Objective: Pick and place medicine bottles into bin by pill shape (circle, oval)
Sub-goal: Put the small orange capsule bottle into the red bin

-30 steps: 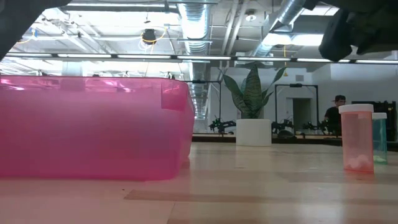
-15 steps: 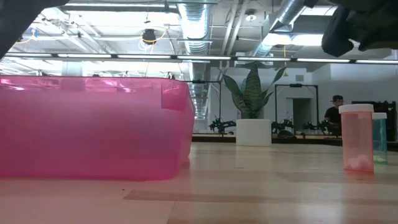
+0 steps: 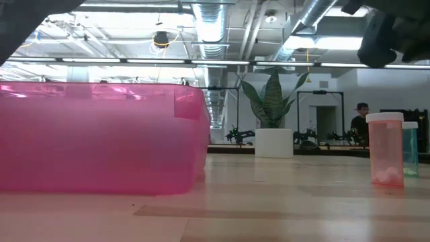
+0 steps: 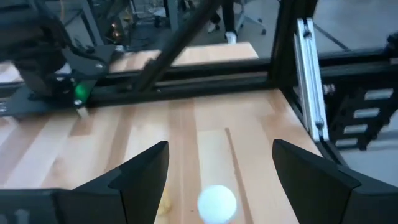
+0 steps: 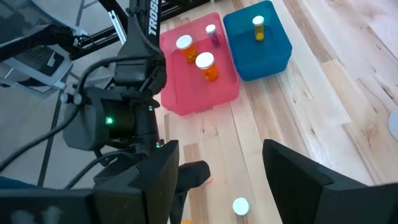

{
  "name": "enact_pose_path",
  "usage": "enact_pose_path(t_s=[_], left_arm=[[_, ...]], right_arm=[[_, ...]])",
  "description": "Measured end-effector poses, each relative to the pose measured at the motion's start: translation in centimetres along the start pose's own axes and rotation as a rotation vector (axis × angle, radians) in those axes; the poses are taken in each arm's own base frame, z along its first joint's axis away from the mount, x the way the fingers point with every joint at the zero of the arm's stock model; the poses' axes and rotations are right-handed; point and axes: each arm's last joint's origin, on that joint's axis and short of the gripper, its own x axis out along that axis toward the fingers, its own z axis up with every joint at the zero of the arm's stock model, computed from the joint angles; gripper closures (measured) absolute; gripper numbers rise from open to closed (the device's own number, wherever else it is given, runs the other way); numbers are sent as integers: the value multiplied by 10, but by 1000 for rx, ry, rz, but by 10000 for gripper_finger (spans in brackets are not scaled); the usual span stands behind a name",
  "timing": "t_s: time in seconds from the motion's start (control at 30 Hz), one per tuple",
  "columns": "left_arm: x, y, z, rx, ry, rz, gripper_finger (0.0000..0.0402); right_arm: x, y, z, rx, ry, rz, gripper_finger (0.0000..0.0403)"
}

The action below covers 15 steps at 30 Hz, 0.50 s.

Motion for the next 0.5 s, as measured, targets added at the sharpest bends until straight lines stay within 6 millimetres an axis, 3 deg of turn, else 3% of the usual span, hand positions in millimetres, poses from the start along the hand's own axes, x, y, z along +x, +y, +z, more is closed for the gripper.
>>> enact_pose_path(t_s=[0.5], left_arm=[[14, -3, -25, 1, 55, -14, 123]], right_arm=[[0, 0, 0, -1, 3, -1, 163]])
